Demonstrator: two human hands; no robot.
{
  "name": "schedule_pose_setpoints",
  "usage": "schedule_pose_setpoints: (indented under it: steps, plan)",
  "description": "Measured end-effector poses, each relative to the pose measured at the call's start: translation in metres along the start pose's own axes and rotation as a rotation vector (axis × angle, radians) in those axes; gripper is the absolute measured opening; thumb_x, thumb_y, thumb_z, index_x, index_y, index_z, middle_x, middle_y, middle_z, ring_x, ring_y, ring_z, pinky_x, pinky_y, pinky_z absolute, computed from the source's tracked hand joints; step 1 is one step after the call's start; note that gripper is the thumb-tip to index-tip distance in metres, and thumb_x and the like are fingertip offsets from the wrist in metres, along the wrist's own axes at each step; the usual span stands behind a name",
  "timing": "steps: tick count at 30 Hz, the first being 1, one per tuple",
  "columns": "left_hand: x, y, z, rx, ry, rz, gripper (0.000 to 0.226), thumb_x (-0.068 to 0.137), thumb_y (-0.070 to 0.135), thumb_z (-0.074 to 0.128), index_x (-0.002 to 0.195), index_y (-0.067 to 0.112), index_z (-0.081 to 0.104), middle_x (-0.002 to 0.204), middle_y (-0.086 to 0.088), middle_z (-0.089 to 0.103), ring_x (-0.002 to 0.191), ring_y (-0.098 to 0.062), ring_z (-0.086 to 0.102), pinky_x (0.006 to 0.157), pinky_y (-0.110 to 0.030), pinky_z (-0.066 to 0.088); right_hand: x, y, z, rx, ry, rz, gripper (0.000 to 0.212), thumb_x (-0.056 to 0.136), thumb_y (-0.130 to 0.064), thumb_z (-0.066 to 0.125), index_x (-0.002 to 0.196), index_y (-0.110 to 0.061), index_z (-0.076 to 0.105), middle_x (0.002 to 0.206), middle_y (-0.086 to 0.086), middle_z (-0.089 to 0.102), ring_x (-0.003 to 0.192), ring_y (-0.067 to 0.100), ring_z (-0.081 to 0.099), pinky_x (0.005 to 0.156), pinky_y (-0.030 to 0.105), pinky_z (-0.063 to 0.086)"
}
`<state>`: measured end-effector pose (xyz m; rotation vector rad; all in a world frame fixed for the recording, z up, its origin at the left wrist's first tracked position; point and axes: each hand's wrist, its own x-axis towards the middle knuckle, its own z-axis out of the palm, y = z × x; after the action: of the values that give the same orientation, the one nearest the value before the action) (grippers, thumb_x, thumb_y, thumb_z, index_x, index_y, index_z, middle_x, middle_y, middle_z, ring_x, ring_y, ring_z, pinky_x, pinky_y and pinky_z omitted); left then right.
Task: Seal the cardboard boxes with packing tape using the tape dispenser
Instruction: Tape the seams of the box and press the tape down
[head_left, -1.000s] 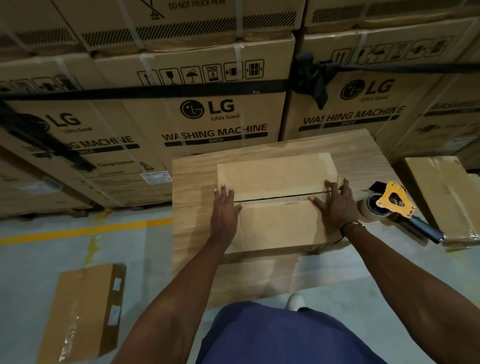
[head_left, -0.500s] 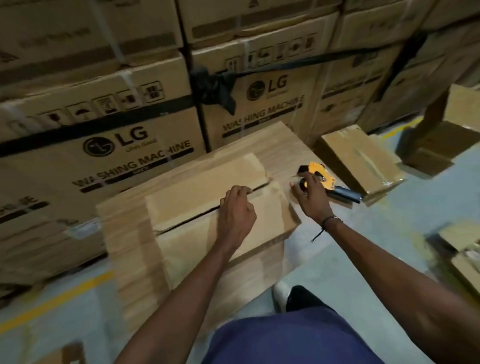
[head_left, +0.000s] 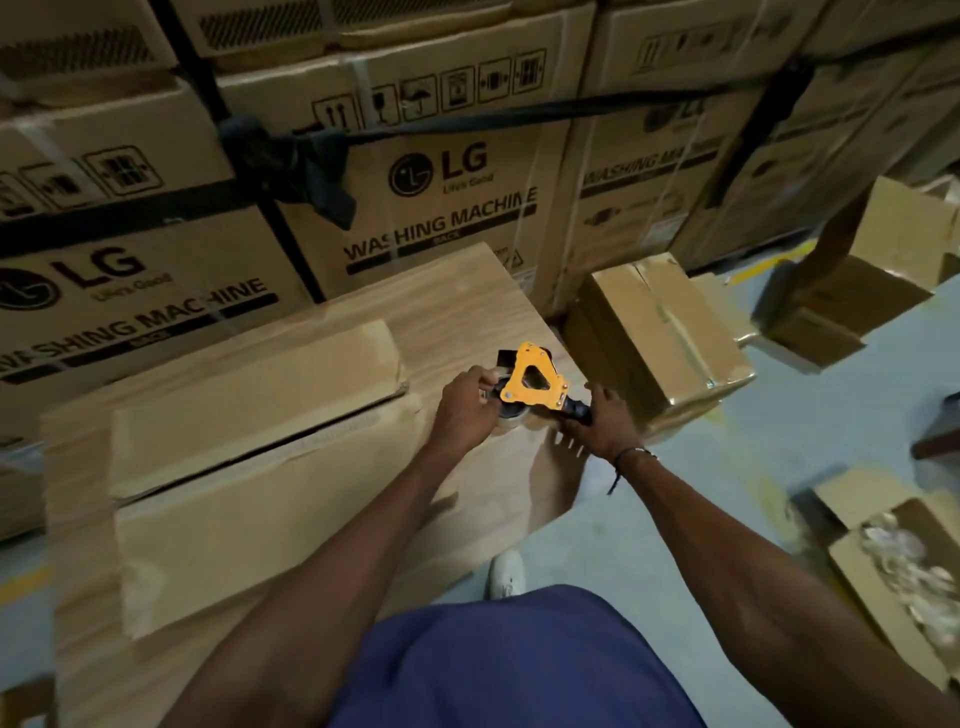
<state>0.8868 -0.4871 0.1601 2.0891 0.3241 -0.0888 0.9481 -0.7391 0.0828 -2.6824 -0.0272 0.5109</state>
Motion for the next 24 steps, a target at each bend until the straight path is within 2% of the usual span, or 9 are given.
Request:
schedule_pose_setpoints:
  steps: [3,7,10,12,15,17,19,21,24]
  plan:
    - [0.005,0.006,0.01,-0.078,0.055,-0.11,0.016,0.091,0.009,0.069,0.107,0.011,0.068,0.107,-0.002,0.069,0.097,-0.014,0.063,0.068,0.0,0.04,0.024,0.004,0.003,-0.069,-0.09,-0.016,0.071,0.088,-0.038,0.077,0.146,-0.009,0.047,0.132,0.024,0.061,0.121,0.045,0.057,0.096,0.049,0.051]
    - [0.004,0.001,0.006,-0.089,0.106,-0.177,0.015,0.091,0.011,0.069,0.106,0.013,0.068,0.102,0.004,0.068,0.087,-0.003,0.06,0.065,0.0,0.04,0.048,0.006,0.017,-0.131,-0.235,-0.037,0.04,0.095,-0.042,0.065,0.119,-0.013,0.054,0.122,0.019,0.066,0.113,0.041,0.061,0.093,0.051,0.051]
    - [0.005,-0.006,-0.005,-0.088,0.13,-0.227,0.024,0.088,0.002,0.065,0.11,0.012,0.069,0.106,0.003,0.07,0.086,-0.005,0.062,0.065,-0.003,0.043,0.061,0.006,0.027,-0.092,-0.292,-0.066,0.048,0.088,-0.06,0.059,0.102,-0.016,0.045,0.113,0.022,0.066,0.107,0.044,0.061,0.094,0.057,0.049]
    - [0.007,-0.009,-0.011,-0.111,0.145,-0.224,0.026,0.087,-0.001,0.063,0.107,0.016,0.069,0.105,0.003,0.07,0.087,-0.008,0.066,0.071,-0.014,0.049,0.059,-0.002,0.02,-0.075,-0.295,-0.103,0.053,0.082,-0.066,0.052,0.097,-0.017,0.042,0.108,0.021,0.067,0.103,0.044,0.062,0.092,0.057,0.049]
    - [0.01,-0.011,-0.02,-0.137,0.186,-0.232,0.026,0.087,-0.002,0.06,0.102,0.019,0.067,0.105,-0.002,0.072,0.085,-0.02,0.071,0.065,-0.03,0.053,0.061,-0.023,-0.001,-0.027,-0.25,-0.12,0.049,0.091,-0.066,0.06,0.091,-0.017,0.053,0.098,0.014,0.067,0.097,0.037,0.064,0.078,0.043,0.049]
    - [0.012,-0.011,-0.026,-0.205,0.221,-0.252,0.022,0.092,-0.003,0.056,0.104,0.012,0.067,0.104,-0.009,0.071,0.072,-0.017,0.07,0.056,-0.029,0.055,0.064,-0.043,-0.02,0.075,-0.248,-0.143,0.055,0.091,-0.073,0.057,0.077,-0.02,0.061,0.08,0.006,0.066,0.083,0.032,0.065,0.063,0.036,0.04]
    - [0.012,-0.007,-0.032,-0.331,0.265,-0.282,0.019,0.1,-0.002,0.048,0.106,0.005,0.065,0.098,-0.014,0.07,0.065,-0.016,0.07,0.053,-0.027,0.057,0.065,-0.07,-0.043,0.246,-0.265,-0.181,0.065,0.088,-0.079,0.055,0.067,-0.019,0.067,0.066,0.004,0.064,0.067,0.024,0.061,0.061,0.035,0.038]
    - [0.012,0.0,-0.042,-0.5,0.275,-0.312,0.02,0.105,-0.001,0.04,0.111,-0.003,0.059,0.09,-0.018,0.067,0.062,-0.019,0.07,0.052,-0.026,0.057,0.069,-0.097,-0.063,0.387,-0.325,-0.219,0.08,0.078,-0.09,0.051,0.07,-0.013,0.07,0.06,0.001,0.06,0.057,0.018,0.054,0.06,0.035,0.038]
    - [0.015,0.003,-0.063,-0.682,0.284,-0.326,0.02,0.109,0.002,0.037,0.116,-0.007,0.053,0.089,-0.026,0.068,0.059,-0.02,0.074,0.055,-0.024,0.058,0.071,-0.14,-0.087,0.546,-0.478,-0.299,0.08,0.072,-0.092,0.054,0.076,-0.013,0.063,0.062,0.002,0.051,0.052,0.013,0.039,0.049,0.028,0.029]
